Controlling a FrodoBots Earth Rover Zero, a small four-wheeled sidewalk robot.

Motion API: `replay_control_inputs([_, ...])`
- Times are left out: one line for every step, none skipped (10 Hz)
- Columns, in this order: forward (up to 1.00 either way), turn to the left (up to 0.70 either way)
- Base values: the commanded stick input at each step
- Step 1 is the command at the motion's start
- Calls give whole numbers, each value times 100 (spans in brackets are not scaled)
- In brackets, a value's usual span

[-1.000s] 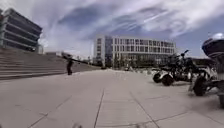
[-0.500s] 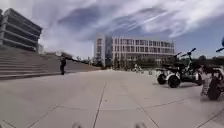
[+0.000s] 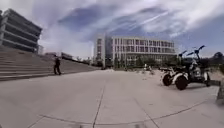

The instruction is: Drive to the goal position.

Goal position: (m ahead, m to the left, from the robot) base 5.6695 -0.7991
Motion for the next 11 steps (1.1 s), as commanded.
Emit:
replay_control_inputs([70,-14])
replay_control_inputs([70,-14])
replay_control_inputs([70,-14])
replay_control_inputs([70,-4])
replay_control_inputs([70,0])
replay_control_inputs([70,0])
replay_control_inputs([70,0])
replay_control_inputs([70,0])
replay_control_inputs([70,0])
replay_control_inputs([70,0])
replay_control_inputs([70,0])
